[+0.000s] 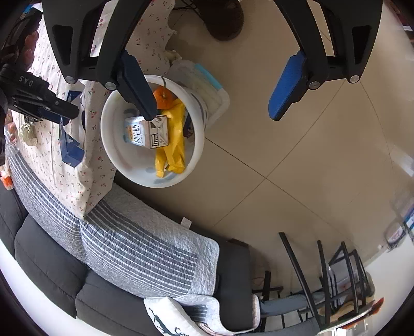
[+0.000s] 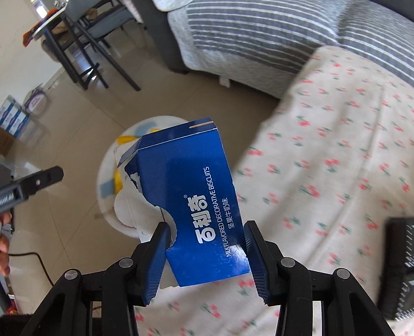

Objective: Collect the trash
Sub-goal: 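Drop the blue biscuit box into the white bin with the right gripper, then grasp the black plastic tray on the table with the left gripper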

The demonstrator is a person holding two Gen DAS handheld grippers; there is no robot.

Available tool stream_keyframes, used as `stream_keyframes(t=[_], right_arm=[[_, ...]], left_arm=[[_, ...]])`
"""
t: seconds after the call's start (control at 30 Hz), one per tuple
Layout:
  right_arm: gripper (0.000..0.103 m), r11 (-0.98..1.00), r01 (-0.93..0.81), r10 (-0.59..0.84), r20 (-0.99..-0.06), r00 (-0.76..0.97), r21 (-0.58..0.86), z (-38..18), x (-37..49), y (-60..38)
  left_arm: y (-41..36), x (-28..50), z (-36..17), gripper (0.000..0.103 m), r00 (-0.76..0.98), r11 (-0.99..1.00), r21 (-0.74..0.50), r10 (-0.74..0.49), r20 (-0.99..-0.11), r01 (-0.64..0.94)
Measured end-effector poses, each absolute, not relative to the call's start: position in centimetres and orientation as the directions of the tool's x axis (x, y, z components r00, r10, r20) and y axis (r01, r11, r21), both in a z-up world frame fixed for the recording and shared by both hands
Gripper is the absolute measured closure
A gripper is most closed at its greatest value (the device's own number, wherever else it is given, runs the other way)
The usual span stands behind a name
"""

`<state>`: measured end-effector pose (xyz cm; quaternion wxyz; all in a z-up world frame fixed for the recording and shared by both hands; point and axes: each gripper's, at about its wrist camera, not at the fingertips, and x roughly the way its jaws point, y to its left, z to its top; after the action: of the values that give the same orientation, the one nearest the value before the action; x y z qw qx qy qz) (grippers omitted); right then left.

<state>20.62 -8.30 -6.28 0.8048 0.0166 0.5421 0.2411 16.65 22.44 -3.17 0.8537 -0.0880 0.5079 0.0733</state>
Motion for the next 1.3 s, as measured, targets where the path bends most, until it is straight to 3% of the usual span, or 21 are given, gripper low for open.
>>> stream_keyframes(t=[0.27,0.33,0.43,0.63,0.87,1.03,1.3], right_arm=[[0.051,0.866,-0.36,0.448,-0.86,0.245,0.348,-9.1,23.7,-3.2],[0.049,0.855,-0.358,0.473,-0.848,0.239,0.376,-9.4,24.2,-2.6],[0.031,0.857,-0.348,0.478,-0.839,0.26,0.38,-9.1,24.4,-2.3],[0.03,0.869,-0.369,0.44,-0.854,0.278,0.329,-7.9,23.8,-3.1],[0.025,0.893,-0.351,0.396,-0.86,0.321,0.28,-6.1,21.8,-7.9],[0.02,0.923,-0.313,0.335,-0.872,0.358,0.226,-4.8,20.1,-12.9],[0.012,0.968,-0.197,0.228,-0.883,0.41,0.158,-3.4,17.2,-22.0]], left_arm=[[23.5,16.9,-3.7,0.012,0.462,0.974,-0.06,0.049,-0.885,-0.218],[23.5,16.9,-3.7,0.012,0.464,0.974,-0.062,0.046,-0.885,-0.216],[23.2,16.9,-3.6,0.012,0.469,0.977,-0.057,0.048,-0.882,-0.207],[21.8,16.8,-3.2,0.011,0.473,0.981,-0.049,0.046,-0.88,-0.186],[18.7,16.5,-2.6,0.011,0.486,0.991,-0.032,0.036,-0.873,-0.131],[15.4,16.6,-2.1,0.001,0.49,0.998,-0.009,0.027,-0.871,-0.069],[7.7,16.7,-1.7,0.0,0.482,0.998,0.008,-0.019,-0.876,0.055]])
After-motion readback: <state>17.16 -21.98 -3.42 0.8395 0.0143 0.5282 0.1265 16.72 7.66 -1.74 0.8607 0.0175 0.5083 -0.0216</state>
